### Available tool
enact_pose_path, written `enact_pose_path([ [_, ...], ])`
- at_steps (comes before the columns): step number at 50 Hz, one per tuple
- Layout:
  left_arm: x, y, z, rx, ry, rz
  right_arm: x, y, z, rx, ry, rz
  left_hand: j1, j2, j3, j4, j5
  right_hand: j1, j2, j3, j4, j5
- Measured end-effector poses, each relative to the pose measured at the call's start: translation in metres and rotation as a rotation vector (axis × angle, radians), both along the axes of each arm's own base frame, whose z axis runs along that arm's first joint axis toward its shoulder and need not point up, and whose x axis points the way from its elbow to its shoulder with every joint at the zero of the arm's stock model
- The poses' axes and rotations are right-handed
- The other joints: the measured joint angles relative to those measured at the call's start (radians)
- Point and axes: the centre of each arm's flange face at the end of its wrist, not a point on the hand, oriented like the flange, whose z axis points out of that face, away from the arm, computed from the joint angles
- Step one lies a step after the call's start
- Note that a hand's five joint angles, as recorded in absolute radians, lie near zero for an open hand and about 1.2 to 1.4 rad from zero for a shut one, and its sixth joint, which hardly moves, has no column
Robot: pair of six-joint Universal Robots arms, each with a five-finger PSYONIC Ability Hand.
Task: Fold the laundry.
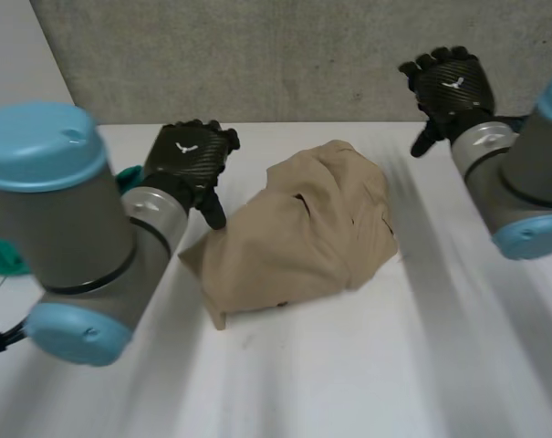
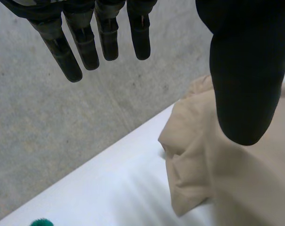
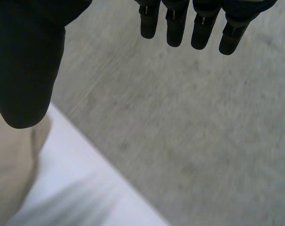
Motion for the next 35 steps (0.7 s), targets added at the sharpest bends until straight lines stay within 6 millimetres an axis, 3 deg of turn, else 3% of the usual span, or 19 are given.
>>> enact_pose_path([
  [4,0.008,0.016,0.002,0.007,-0.011,-0.046,-0.013,0.029,-0.004,0.158,0.039,-0.024,0.0,0.0,0.0,0.0,0.0,0.0,0.0,0.0,0.0,0.0],
  [7,0.014,0.031,-0.011,0.04,-0.049,-0.089,-0.024,0.062,-0.031,0.399,0.081,-0.026,0.0,0.0,0.0,0.0,0.0,0.0,0.0,0.0,0.0,0.0],
  [9,0.014,0.034,-0.015,0.049,-0.06,-0.096,-0.025,0.067,-0.036,0.433,0.085,-0.026,0.0,0.0,0.0,0.0,0.0,0.0,0.0,0.0,0.0,0.0],
  [13,0.018,0.044,-0.046,0.091,-0.144,-0.128,-0.028,0.093,-0.073,0.6,0.078,-0.007,0.0,0.0,0.0,0.0,0.0,0.0,0.0,0.002,0.002,0.0],
  [20,0.015,0.029,-0.084,0.06,-0.226,-0.115,-0.008,0.091,-0.114,0.557,0.015,0.06,0.126,0.152,0.154,0.147,0.16,0.124,0.14,0.141,0.142,0.134],
  [21,0.015,0.026,-0.086,0.053,-0.23,-0.111,-0.002,0.09,-0.12,0.546,0.005,0.076,0.43,0.423,0.409,0.42,0.426,0.202,0.213,0.22,0.215,0.207],
  [24,0.015,0.02,-0.09,0.034,-0.236,-0.1,0.016,0.087,-0.135,0.524,-0.017,0.115,0.759,0.755,0.75,0.752,0.747,0.381,0.384,0.385,0.387,0.377],
  [30,0.011,0.016,-0.08,-0.008,-0.211,-0.098,0.046,0.081,-0.15,0.491,-0.037,0.169,0.814,0.878,0.874,0.891,0.84,0.905,0.942,0.937,0.943,0.927],
  [35,0.007,0.021,-0.05,-0.073,-0.157,-0.106,0.05,0.077,-0.135,0.452,-0.056,0.155,0.814,0.879,0.874,0.891,0.84,0.911,0.963,0.978,0.988,0.946],
])
